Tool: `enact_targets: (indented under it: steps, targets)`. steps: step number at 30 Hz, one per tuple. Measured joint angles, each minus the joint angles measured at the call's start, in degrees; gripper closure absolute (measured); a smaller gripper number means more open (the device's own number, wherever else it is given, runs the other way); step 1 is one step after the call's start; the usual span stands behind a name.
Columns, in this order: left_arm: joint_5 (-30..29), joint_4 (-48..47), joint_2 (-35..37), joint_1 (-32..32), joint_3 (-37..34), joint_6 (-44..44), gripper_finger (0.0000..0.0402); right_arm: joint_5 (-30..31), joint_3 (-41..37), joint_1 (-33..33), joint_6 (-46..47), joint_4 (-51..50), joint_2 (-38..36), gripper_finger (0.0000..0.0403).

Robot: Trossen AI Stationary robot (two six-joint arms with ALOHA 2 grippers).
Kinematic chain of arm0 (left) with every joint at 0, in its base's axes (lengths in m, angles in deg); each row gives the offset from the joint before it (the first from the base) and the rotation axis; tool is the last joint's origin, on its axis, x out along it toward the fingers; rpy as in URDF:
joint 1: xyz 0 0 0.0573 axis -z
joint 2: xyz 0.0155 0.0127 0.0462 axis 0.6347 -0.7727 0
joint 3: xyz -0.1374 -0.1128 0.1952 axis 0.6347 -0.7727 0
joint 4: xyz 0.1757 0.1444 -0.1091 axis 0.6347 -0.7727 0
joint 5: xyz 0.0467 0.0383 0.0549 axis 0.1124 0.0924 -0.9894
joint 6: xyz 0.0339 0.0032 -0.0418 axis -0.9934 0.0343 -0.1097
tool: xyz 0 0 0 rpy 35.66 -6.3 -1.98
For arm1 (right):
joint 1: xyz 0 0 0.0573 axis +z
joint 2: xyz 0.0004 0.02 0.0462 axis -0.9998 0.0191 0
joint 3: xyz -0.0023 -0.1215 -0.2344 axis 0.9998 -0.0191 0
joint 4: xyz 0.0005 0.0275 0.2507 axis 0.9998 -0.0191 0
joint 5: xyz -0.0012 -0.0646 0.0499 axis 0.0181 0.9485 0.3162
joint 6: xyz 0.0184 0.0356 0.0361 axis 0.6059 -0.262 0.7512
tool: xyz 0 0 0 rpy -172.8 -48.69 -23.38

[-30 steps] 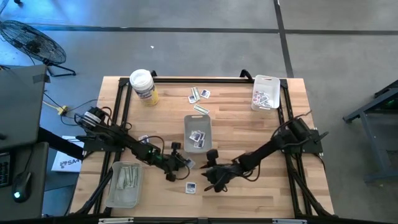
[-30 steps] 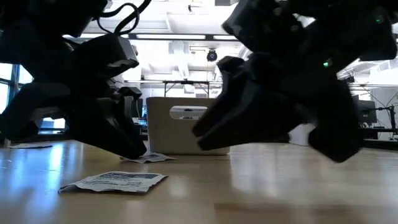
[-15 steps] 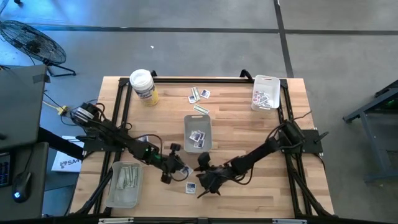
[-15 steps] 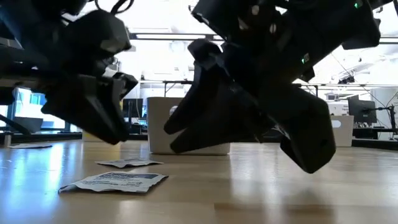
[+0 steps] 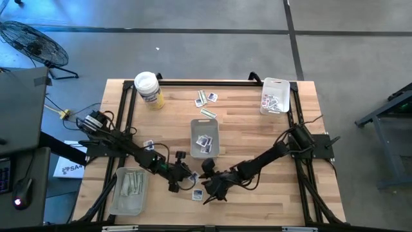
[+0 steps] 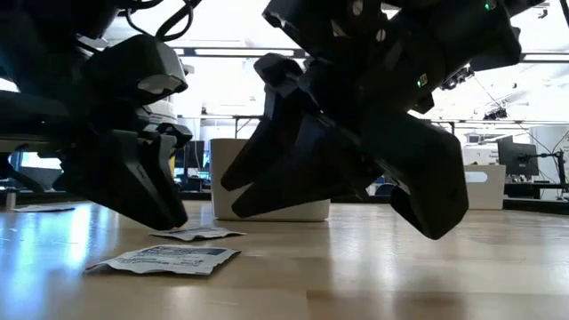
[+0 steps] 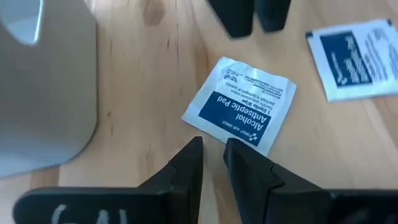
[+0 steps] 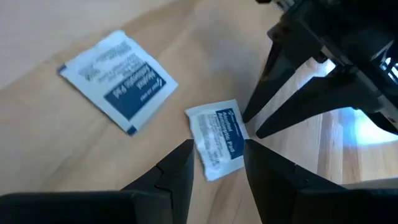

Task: Pick & Place First Aid Supplies
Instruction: Put the blue pad into the middle gray bin

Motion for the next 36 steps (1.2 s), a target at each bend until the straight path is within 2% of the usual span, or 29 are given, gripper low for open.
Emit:
enact_targets:
  steps: [6, 14, 19, 26, 32, 36]
  targets:
    - [-0.3, 5.6, -2.2, 0.0, 0.0, 0.0, 0.0326, -3.0, 0.0, -1.1, -0.5, -3.6, 0.0, 0.027]
    - [-2.9, 11.3, -5.0, 0.0, 0.1, 0.1, 0.0326, -1.6, 0.0, -1.8, -2.8, -7.2, -0.1, 0.027]
    - [-5.8, 11.6, -5.2, 0.1, 0.1, 0.0, 0.0326, 0.7, -0.2, -1.8, -7.3, -4.7, 0.0, 0.027]
    - [-5.8, 10.6, -5.2, 0.1, 0.2, -0.3, 0.0326, 1.6, -0.2, 0.1, -8.9, 0.2, -0.1, 0.027]
    - [-5.8, 10.3, -5.2, 0.0, 0.2, -0.4, 0.0326, 3.5, -0.2, 1.8, -7.4, -1.5, -0.1, 0.027]
    - [-5.9, 10.2, -5.2, 0.0, 0.2, -0.4, 0.0326, 2.5, -0.2, 1.8, -4.9, -4.2, -0.1, 0.027]
